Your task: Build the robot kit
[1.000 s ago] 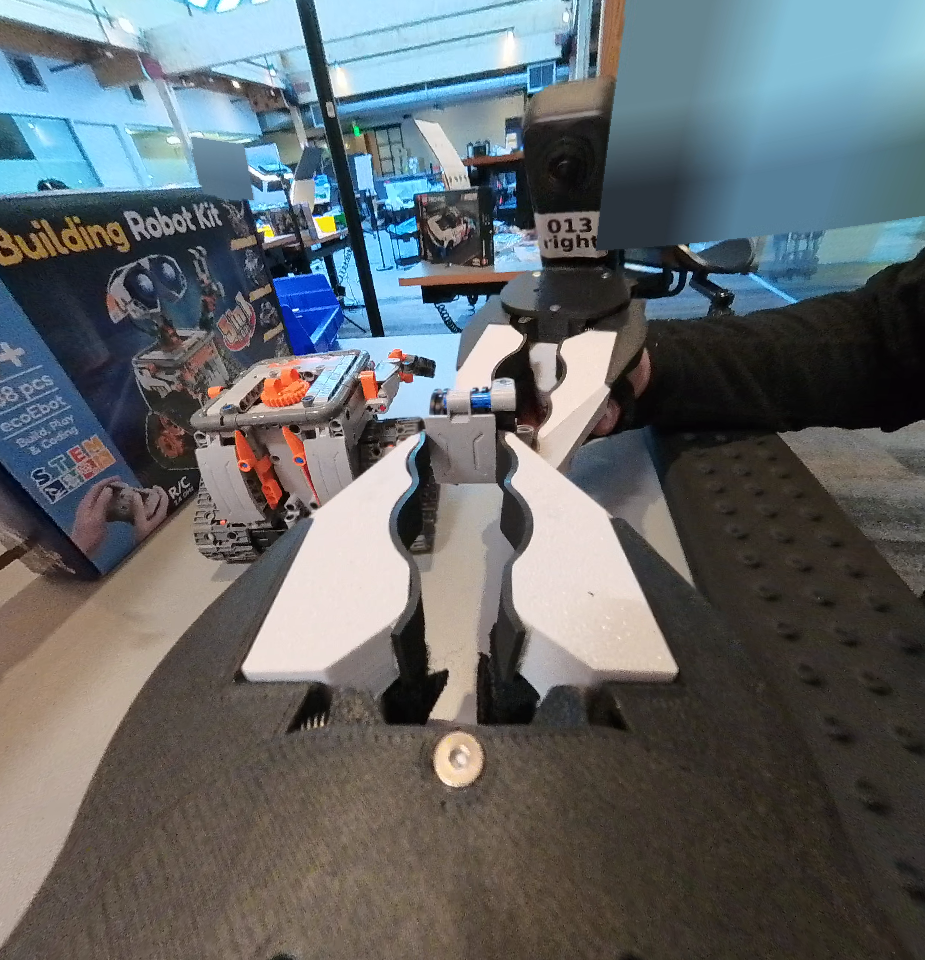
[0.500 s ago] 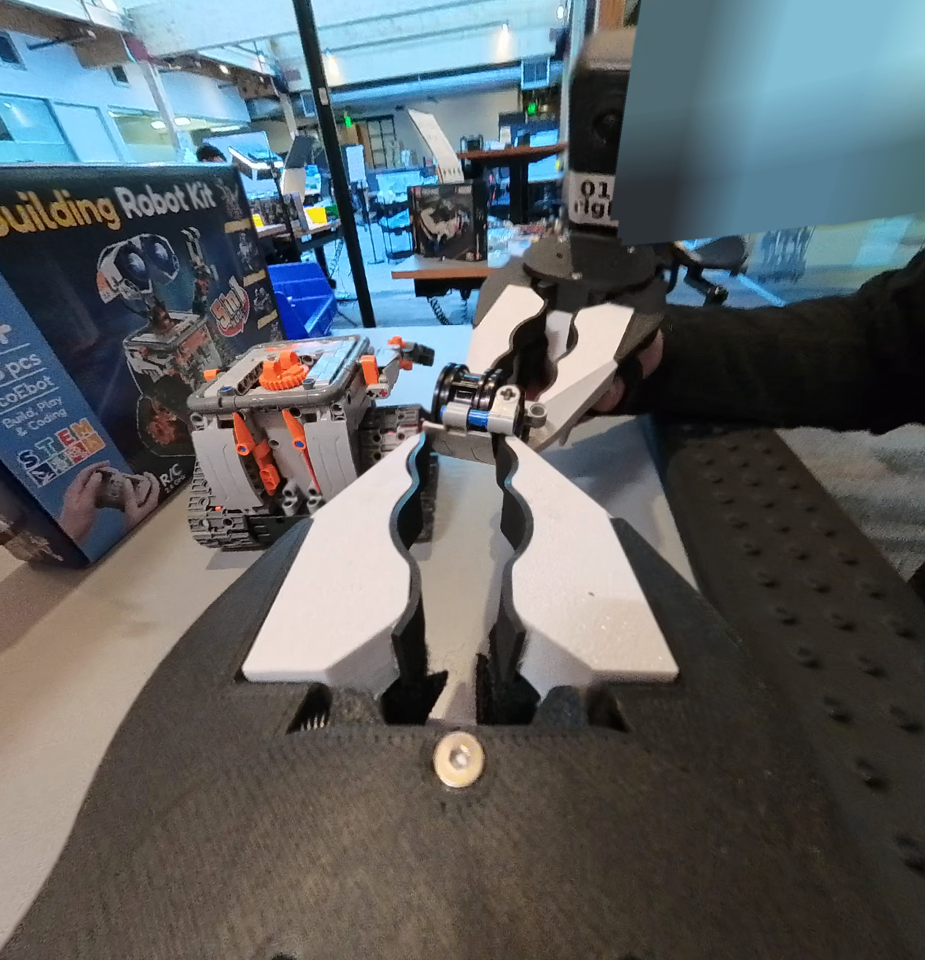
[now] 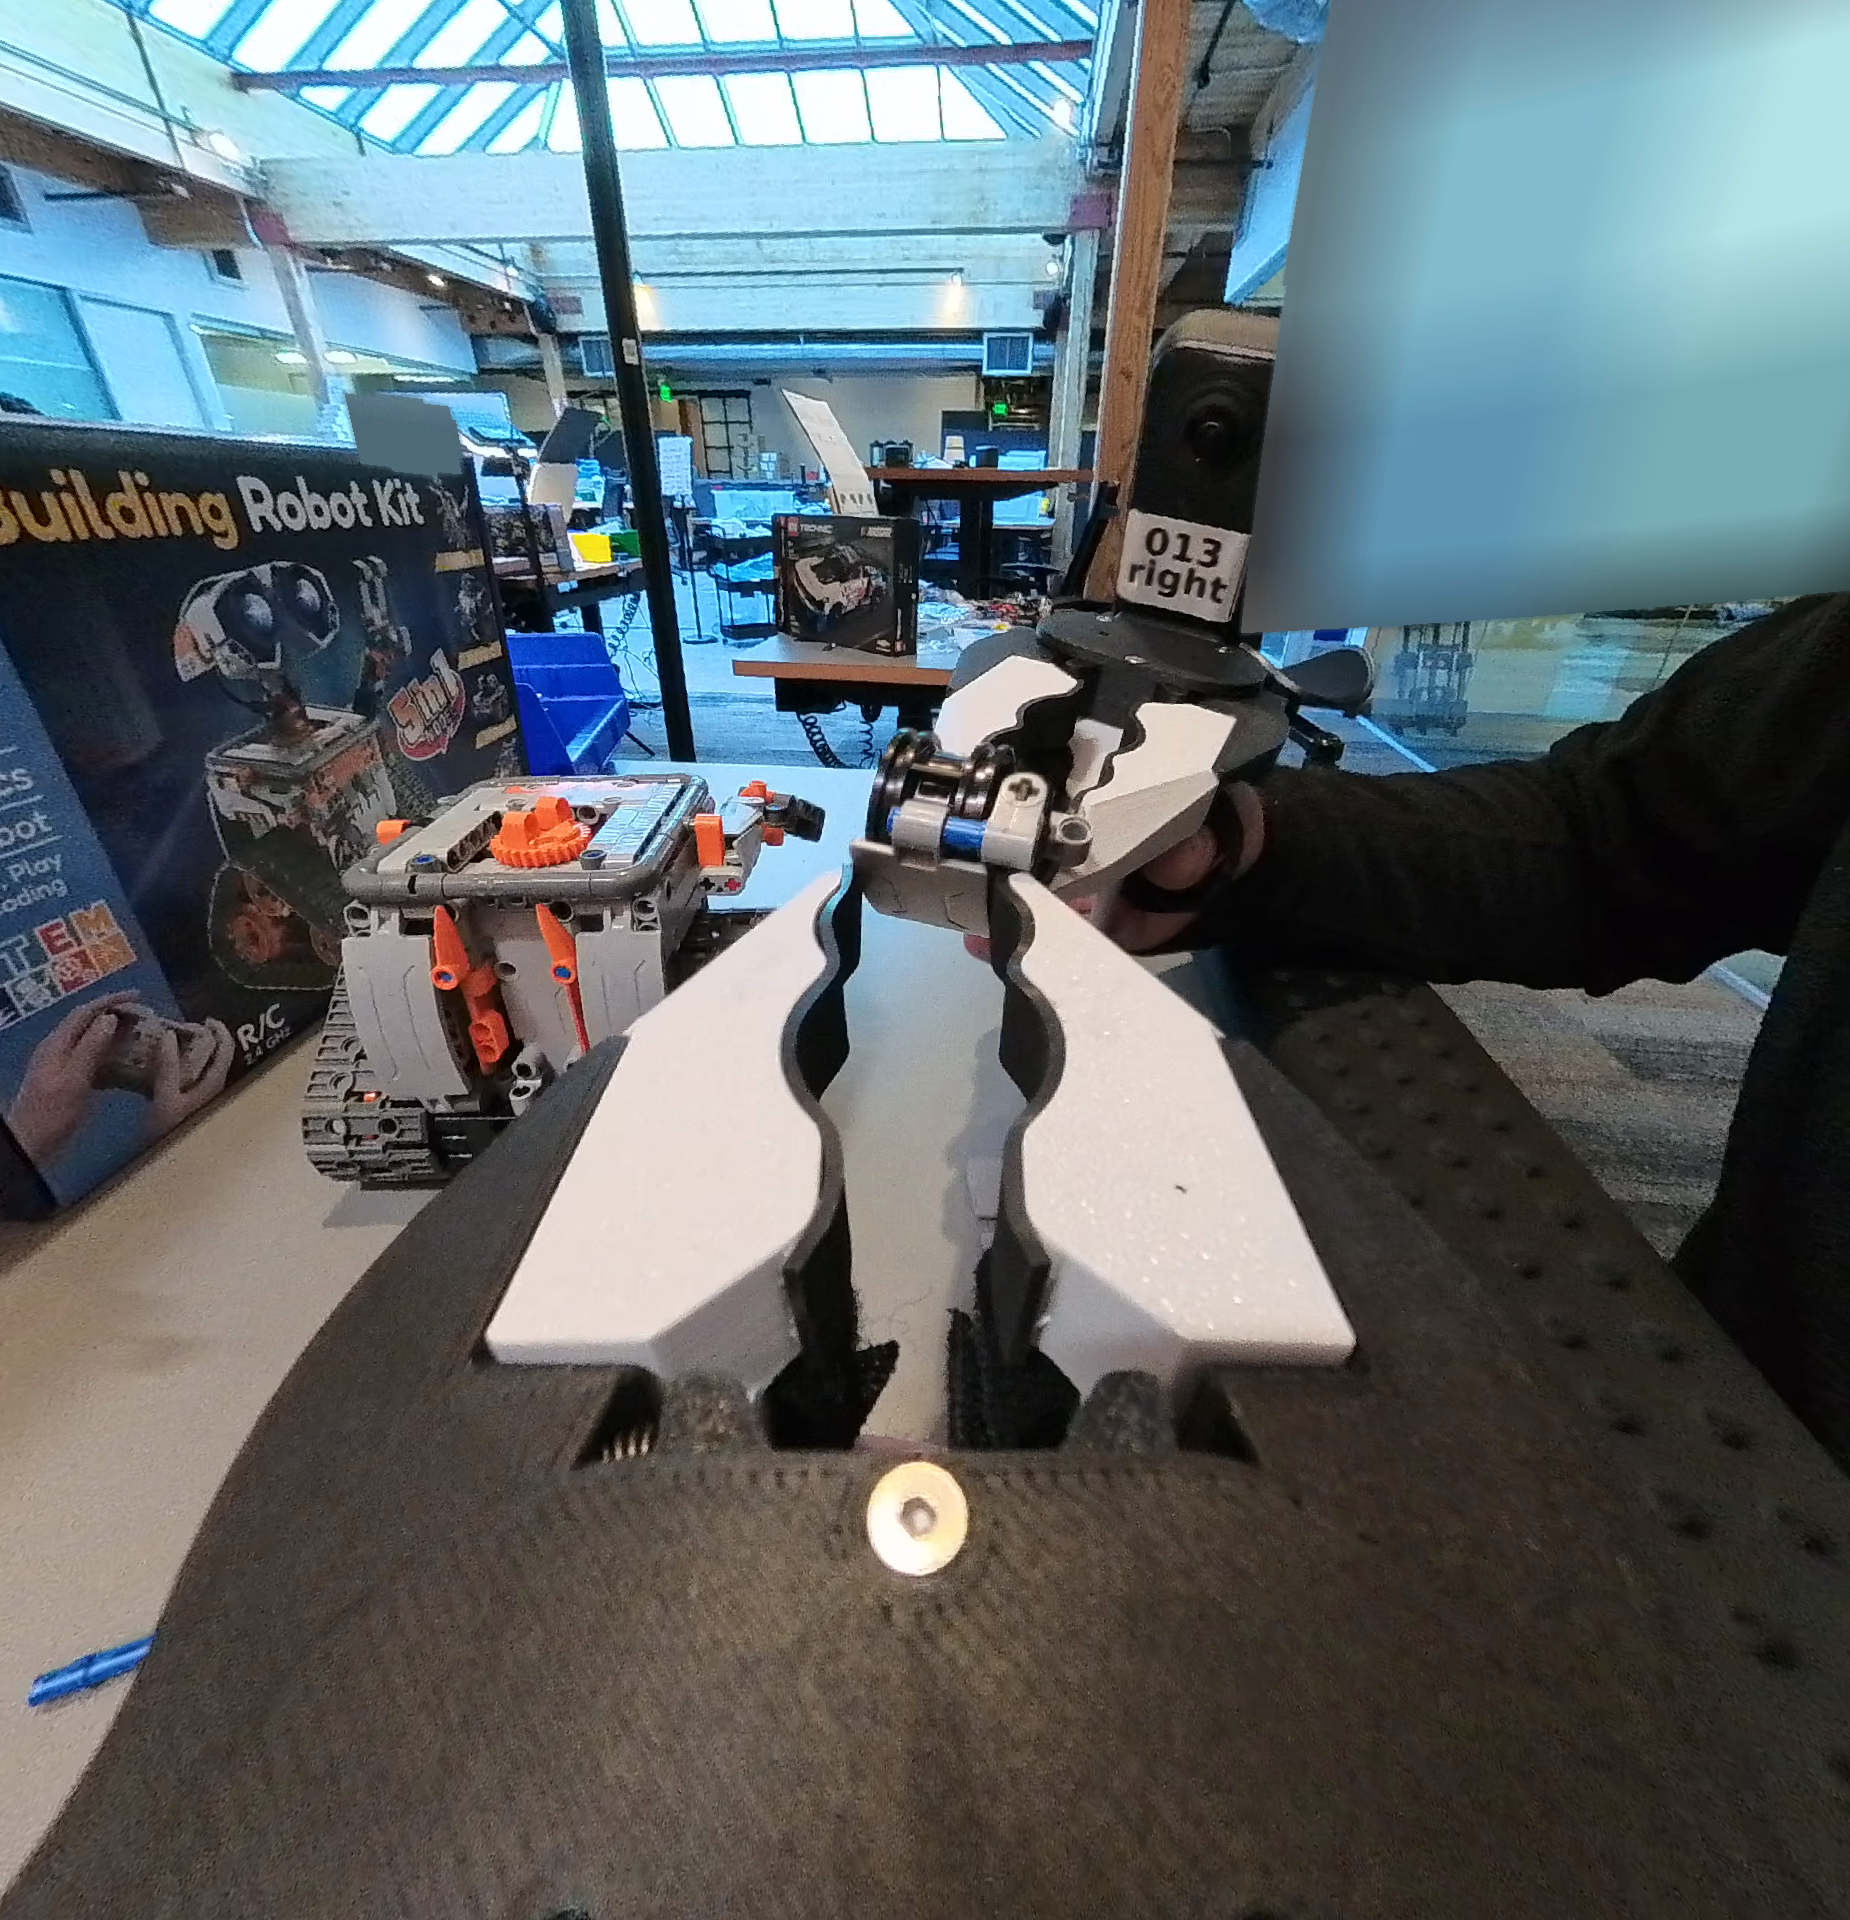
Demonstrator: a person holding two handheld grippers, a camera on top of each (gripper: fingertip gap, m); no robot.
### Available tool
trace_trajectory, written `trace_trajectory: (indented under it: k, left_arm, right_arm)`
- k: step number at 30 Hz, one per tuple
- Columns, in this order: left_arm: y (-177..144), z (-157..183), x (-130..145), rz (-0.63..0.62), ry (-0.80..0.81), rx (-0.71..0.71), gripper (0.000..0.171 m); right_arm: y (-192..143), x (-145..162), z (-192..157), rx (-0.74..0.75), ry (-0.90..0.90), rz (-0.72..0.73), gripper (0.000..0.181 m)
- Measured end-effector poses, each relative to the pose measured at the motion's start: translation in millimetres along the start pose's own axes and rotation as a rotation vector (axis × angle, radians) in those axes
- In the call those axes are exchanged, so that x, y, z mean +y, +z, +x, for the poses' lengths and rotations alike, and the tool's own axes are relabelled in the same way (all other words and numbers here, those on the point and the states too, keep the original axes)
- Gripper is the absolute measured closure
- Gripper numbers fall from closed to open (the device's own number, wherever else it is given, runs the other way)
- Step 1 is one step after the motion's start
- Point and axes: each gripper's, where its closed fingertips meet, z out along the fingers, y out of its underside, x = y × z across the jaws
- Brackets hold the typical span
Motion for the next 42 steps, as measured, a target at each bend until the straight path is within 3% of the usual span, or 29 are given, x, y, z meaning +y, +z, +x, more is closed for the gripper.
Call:
trace_trajectory:
  k: [7, 16, 23, 25, 28, 32, 35, 40, 42]
  left_arm:
    - [1.2, 4.2, -7.2, 0.026, 0.031, 0.0, 0.149]
    - [1.0, 12.3, -9.3, 0.033, -0.047, 0.078, 0.15]
    - [1.7, 9.6, -4.5, -0.019, -0.015, 0.069, 0.151]
    - [0.8, 1.8, 1.7, -0.074, 0.061, 0.006, 0.151]
    - [-0.8, 0.9, 13.5, -0.169, 0.152, -0.006, 0.151]
    - [0.4, -0.1, 28.5, -0.291, 0.263, -0.025, 0.151]
    - [0.2, -3.1, 43.0, -0.392, 0.338, -0.052, 0.151]
    - [2.5, -0.8, 61.8, -0.502, 0.436, -0.061, 0.151]
    - [2.3, 0.3, 66.3, -0.52, 0.444, -0.053, 0.151]
  right_arm:
    - [-3.0, -9.3, -2.4, 0.012, -0.076, 0.016, 0.161]
    - [-5.6, -14.4, -13.0, -0.009, -0.245, -0.04, 0.162]
    - [-6.9, -2.8, -9.8, -0.039, -0.234, -0.084, 0.159]
    - [-10.1, 3.8, -4.7, -0.042, -0.228, -0.119, 0.151]
    - [-18.4, -18.0, -1.5, -0.033, -0.218, -0.033, 0.147]
    - [-0.5, -3.3, -15.6, -0.077, -0.252, -0.127, 0.134]
    - [12.1, 22.2, -17.3, -0.071, -0.29, -0.245, 0.137]
    - [15.4, 38.1, -17.4, -0.075, -0.293, -0.294, 0.159]
    - [15.0, 42.1, -19.8, -0.101, -0.265, -0.301, 0.16]
